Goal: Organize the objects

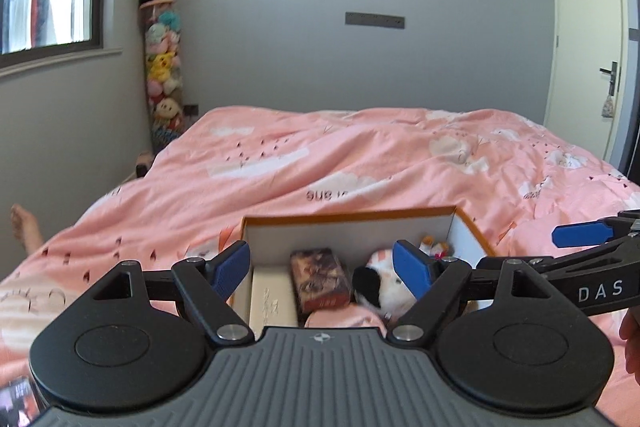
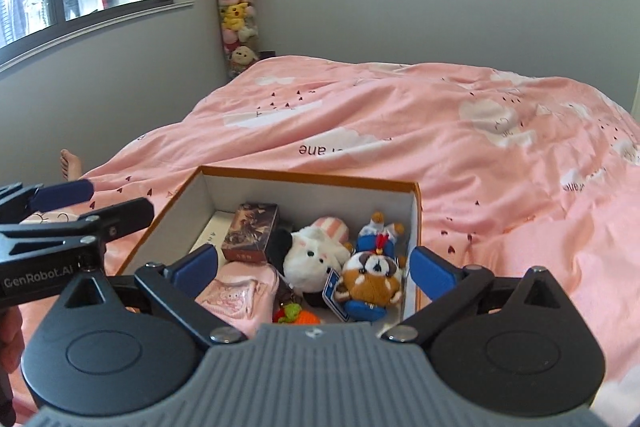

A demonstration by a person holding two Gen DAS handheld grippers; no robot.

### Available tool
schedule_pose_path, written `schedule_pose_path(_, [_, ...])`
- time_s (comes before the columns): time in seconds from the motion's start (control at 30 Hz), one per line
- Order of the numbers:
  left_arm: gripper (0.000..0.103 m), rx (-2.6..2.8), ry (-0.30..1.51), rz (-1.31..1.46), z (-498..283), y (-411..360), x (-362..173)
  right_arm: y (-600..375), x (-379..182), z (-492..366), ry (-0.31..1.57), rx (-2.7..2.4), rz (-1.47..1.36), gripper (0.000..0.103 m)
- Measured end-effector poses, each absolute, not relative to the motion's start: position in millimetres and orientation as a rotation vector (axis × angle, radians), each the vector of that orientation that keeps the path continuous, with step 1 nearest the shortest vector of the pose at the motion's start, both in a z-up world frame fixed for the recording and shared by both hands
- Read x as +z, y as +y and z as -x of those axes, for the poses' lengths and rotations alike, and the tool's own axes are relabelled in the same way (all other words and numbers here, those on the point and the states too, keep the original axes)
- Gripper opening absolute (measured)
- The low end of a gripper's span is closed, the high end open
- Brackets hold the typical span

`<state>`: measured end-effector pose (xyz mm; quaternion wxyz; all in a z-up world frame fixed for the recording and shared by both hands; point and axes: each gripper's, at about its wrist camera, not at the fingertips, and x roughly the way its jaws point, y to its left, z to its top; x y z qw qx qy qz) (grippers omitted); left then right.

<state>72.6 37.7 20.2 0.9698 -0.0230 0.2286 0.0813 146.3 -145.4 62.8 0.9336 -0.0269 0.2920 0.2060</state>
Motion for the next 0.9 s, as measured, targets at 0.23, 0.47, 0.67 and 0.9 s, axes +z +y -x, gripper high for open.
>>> schedule_pose_path(0.23, [0.095,0.207,0.531,0.066,-67,39,-7,-139,36,-134,0.584,0.349,0.089,0.102])
schedule_pose_path(0.47, [0.095,0.235,0.547,0.088,-64,41,-15,-143,14,-136,0.612,0.307,0.089,0.102])
schedule_pose_path(0.67, [0.095,0.243,0.553,0.085,-63,41,-21,-155,5,-140,0.644,0.292,0.008,0.102])
schedule_pose_path(0.9, [0.095,0.241,0.566,0.079,-63,38,-21,-158,-1,-139,0.668,0.283,-0.016,0.102])
